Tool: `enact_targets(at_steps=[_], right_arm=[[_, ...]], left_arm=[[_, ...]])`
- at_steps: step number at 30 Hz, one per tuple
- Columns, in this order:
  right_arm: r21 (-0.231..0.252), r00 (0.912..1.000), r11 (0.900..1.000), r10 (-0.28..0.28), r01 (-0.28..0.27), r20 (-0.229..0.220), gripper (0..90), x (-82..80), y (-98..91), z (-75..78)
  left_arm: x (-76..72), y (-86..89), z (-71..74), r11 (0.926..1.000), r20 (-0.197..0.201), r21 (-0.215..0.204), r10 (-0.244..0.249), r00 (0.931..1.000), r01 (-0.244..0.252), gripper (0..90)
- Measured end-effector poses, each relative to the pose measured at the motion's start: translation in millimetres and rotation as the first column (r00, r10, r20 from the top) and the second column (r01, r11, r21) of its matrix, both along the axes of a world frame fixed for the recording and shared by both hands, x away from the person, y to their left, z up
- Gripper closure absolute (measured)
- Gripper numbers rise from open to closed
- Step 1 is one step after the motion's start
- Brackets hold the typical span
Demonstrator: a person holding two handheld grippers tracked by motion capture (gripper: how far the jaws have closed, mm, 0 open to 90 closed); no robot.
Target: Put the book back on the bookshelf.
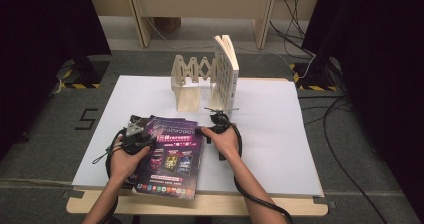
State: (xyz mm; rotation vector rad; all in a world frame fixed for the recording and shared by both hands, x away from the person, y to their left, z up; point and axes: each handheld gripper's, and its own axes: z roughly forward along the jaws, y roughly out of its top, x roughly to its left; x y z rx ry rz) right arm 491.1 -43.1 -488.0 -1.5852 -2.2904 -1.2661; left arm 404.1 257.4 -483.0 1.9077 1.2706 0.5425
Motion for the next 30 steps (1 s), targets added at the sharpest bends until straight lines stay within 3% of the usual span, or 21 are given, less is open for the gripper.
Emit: enact_targets(at_steps=[4,12,16,20,30], right_arm=[[0.009,1.0,1.0,0.001,-0.001,-0.002,52.9,0.8,0.8,-0.3],[0.007,0.9986,0.9997,0.022,-0.023,0.048,68.8,0.3,0.8,12.0],[0.003,0.9976,0.9991,0.042,-0.042,0.056,69.4,1.2,4.7,16.7],[-0.001,0.9981,0.9994,0.034,-0.034,0.051,69.3,1.6,5.7,12.0],[0.048,0.9985,0.9988,0.012,-0.015,0.053,75.4,-1.2,6.3,22.0]], left_arm=[[0.1,0.1,0.0,1.0,0.0,0.001,-0.001,1.0,0.001,65.9],[-0.3,1.2,0.1,1.0,-0.001,0.004,0.004,1.0,-0.004,65.9],[-0.4,1.8,0.0,1.0,-0.003,0.001,0.005,1.0,-0.005,66.0],[-0.5,2.1,-0.2,1.0,-0.002,0.0,0.005,1.0,-0.005,66.0],[-1.0,4.1,-0.1,1.0,-0.001,-0.008,-0.003,1.0,0.003,65.3]])
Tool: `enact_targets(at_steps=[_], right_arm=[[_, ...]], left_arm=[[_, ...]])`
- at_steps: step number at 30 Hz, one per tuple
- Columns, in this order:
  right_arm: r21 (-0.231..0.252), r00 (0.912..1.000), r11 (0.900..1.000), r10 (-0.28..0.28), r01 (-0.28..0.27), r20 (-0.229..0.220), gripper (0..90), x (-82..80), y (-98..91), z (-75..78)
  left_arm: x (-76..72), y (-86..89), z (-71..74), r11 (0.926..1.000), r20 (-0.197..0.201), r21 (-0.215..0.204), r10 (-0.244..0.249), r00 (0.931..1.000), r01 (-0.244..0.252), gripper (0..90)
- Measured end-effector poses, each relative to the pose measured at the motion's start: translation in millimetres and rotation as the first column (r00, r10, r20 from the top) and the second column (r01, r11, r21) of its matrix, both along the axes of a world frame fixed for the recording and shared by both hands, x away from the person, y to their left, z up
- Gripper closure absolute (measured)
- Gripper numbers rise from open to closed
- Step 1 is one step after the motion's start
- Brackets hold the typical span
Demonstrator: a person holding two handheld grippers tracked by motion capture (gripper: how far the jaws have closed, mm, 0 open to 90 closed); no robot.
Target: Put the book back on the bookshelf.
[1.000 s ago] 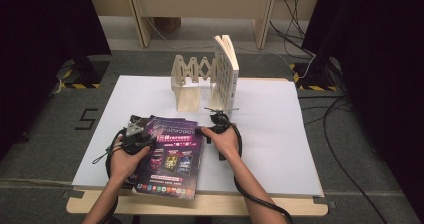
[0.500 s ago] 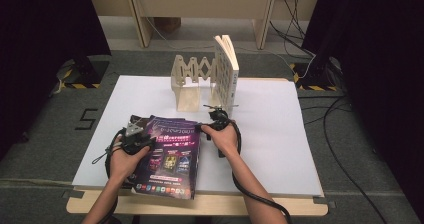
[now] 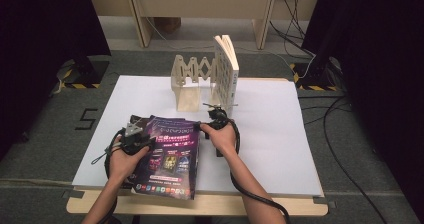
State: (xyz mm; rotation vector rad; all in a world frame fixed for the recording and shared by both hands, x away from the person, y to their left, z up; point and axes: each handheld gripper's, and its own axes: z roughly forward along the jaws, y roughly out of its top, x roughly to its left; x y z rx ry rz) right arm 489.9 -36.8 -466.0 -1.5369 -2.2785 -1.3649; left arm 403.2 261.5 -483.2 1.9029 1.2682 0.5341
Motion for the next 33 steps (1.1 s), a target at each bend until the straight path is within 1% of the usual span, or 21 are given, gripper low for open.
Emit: enact_targets(at_steps=[3,4,5,9,12,15,21,24,33], right_arm=[[0.019,0.9999,0.9997,-0.013,0.013,0.007,76.8,-2.0,0.4,5.0],[0.022,0.9998,0.9997,-0.012,0.012,0.018,77.3,-2.3,0.4,6.8],[0.028,0.9998,0.9995,-0.017,0.016,0.015,77.7,-3.1,0.9,9.6],[0.042,0.9985,0.9988,-0.028,0.026,0.047,79.6,-6.0,0.2,21.0],[0.054,0.9973,0.998,-0.037,0.034,0.064,80.9,-8.5,-2.5,28.7],[0.069,0.9963,0.9968,-0.047,0.042,0.072,81.9,-10.5,-6.5,35.3],[0.094,0.993,0.9942,-0.063,0.054,0.1,84.0,-14.9,-14.5,46.9],[0.093,0.9897,0.9942,-0.066,0.055,0.127,84.7,-16.4,-17.8,52.2],[0.093,0.9844,0.9943,-0.068,0.053,0.162,85.1,-20.3,-26.3,61.4]], left_arm=[[-0.1,0.7,-0.3,0.9998,0.001,-0.019,-0.005,1.0,0.005,63.5],[-0.3,0.7,-0.3,0.9996,0.002,-0.027,-0.006,1.0,0.007,62.5],[-0.7,0.8,0.0,0.9995,0.005,-0.03,-0.008,1.0,0.008,61.8],[-1.9,1.7,2.2,0.9989,0.013,-0.047,-0.009,0.9999,0.009,60.1],[-2.2,2.8,4.3,0.9986,0.025,-0.053,-0.002,0.9997,0.003,59.1],[-2.1,4.8,5.8,0.9981,0.034,-0.061,0.009,0.9994,-0.007,57.9],[-1.2,10.7,6.2,0.9962,0.039,-0.079,0.038,0.9985,-0.035,56.0],[-0.8,12.8,5.6,0.9959,0.041,-0.08,0.046,0.9981,-0.042,55.5],[-0.6,13.4,5.4,0.9954,0.045,-0.083,0.051,0.9977,-0.047,55.3]])
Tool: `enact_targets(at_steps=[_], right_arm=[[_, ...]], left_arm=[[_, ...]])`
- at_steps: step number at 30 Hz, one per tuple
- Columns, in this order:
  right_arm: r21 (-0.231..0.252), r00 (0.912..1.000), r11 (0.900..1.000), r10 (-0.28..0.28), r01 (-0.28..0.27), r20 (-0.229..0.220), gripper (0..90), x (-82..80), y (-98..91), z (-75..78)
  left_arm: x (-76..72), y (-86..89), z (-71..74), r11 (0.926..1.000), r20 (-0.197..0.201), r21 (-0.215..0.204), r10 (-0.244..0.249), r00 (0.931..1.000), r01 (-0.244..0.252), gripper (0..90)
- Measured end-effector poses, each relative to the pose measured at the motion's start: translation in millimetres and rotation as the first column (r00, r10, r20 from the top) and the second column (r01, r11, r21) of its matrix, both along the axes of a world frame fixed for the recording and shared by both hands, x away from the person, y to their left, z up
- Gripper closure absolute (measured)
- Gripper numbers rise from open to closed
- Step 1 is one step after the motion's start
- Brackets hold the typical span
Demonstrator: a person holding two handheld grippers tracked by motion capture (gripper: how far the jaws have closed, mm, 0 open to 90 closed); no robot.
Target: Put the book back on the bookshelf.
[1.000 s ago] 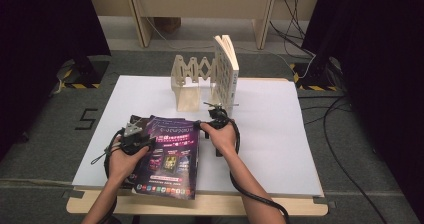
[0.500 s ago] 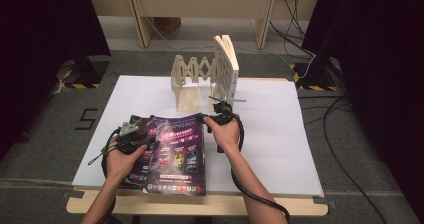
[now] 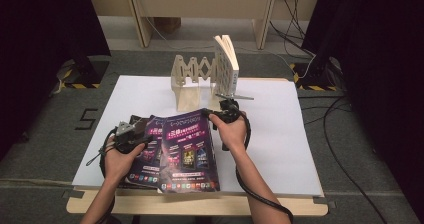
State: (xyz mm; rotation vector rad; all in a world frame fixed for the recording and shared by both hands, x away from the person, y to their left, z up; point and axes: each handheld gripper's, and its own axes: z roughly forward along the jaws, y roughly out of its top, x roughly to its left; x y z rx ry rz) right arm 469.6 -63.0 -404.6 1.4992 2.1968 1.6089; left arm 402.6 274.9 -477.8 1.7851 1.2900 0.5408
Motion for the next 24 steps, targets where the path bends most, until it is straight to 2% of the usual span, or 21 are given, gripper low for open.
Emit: enact_targets(at_steps=[16,24], right_arm=[[0.013,0.9989,0.9997,-0.022,0.022,0.041,85.2,-8.6,-10.8,15.6],[0.016,0.9956,0.9988,-0.048,0.047,0.081,85.2,-12.0,-18.7,25.1]], left_arm=[[0.7,6.7,0.2,0.9993,0.012,-0.016,0.035,0.9993,-0.035,54.5],[2.0,9.8,-1.8,0.9981,0.028,-0.027,0.056,0.998,-0.055,52.1]])
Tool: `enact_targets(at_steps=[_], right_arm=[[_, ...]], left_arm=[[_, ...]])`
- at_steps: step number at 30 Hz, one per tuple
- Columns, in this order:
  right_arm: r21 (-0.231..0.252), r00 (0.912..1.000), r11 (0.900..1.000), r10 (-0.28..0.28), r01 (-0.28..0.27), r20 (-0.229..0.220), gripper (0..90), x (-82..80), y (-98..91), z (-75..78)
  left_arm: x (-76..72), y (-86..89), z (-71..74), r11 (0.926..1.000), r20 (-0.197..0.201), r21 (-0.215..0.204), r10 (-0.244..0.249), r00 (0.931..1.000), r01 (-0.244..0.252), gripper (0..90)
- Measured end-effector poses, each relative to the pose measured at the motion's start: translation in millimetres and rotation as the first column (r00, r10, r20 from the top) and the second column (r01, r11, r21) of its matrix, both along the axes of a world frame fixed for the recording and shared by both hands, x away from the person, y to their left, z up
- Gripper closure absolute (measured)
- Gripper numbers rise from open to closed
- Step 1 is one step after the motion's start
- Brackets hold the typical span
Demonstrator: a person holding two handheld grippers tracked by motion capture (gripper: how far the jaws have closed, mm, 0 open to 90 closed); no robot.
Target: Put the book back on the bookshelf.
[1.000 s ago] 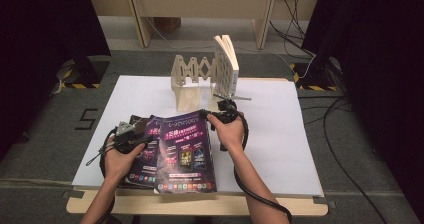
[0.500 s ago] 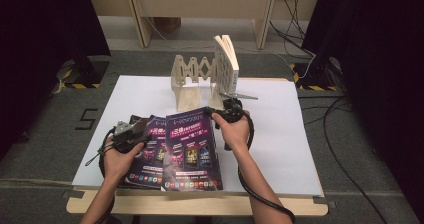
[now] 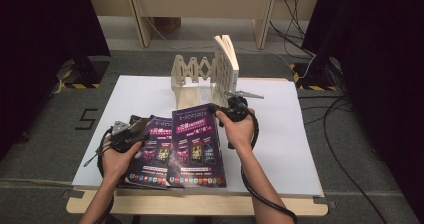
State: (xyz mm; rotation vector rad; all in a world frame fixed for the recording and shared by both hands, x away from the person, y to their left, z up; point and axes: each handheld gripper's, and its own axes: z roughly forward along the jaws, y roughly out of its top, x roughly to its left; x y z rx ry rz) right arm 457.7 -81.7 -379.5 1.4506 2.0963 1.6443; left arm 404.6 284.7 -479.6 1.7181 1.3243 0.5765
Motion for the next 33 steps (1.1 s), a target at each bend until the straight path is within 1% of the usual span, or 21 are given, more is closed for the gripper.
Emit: enact_targets(at_steps=[3,8,10,12,14,17,20,24,29,30,33], right_arm=[[0.005,0.9998,0.9999,-0.01,0.01,0.018,85.2,-1.1,-4.3,4.0],[0.021,0.999,0.9994,-0.029,0.028,0.034,85.2,-3.0,-10.1,10.1],[0.023,0.998,0.9991,-0.038,0.037,0.051,85.2,-3.3,-12.1,12.1],[0.03,0.9972,0.9985,-0.048,0.046,0.058,85.2,-4.7,-13.4,14.8],[0.027,0.9951,0.9983,-0.054,0.052,0.083,85.2,-5.0,-15.0,16.6],[0.038,0.9935,0.9977,-0.059,0.055,0.097,85.2,-6.3,-16.6,20.2],[0.046,0.9916,0.997,-0.066,0.062,0.111,85.2,-7.6,-17.7,23.2],[0.05,0.9871,0.9959,-0.082,0.076,0.138,85.2,-9.2,-19.9,26.9],[0.057,0.9808,0.994,-0.102,0.093,0.167,85.2,-10.7,-22.3,31.1],[0.066,0.9807,0.9932,-0.106,0.097,0.164,85.2,-11.5,-22.1,32.4],[0.066,0.9745,0.9924,-0.115,0.104,0.193,85.2,-12.0,-22.9,35.2]], left_arm=[[0.3,0.3,-0.3,1.0,0.009,0.001,0.006,0.9999,-0.006,51.5],[0.6,2.0,-1.2,0.9998,0.021,0.001,0.021,0.9996,-0.021,50.7],[0.8,2.8,-1.4,0.9997,0.026,-0.002,0.026,0.9993,-0.026,50.4],[1.2,3.6,-1.9,0.9995,0.036,-0.006,0.031,0.9989,-0.031,50.0],[1.5,4.4,-2.4,0.9994,0.044,-0.004,0.034,0.9985,-0.034,49.5],[1.5,5.7,-2.6,0.9992,0.053,0.001,0.04,0.9978,-0.04,49.2],[1.3,6.1,-3.0,0.999,0.065,-0.004,0.046,0.9969,-0.045,48.8],[1.2,6.9,-4.2,0.9987,0.076,-0.008,0.05,0.9959,-0.05,47.9],[0.8,7.6,-5.1,0.9986,0.077,-0.008,0.053,0.9956,-0.052,47.6],[0.8,7.7,-4.8,0.9986,0.079,-0.008,0.052,0.9955,-0.052,47.6],[0.8,7.6,-4.1,0.9986,0.084,-0.015,0.052,0.9952,-0.05,47.6]])
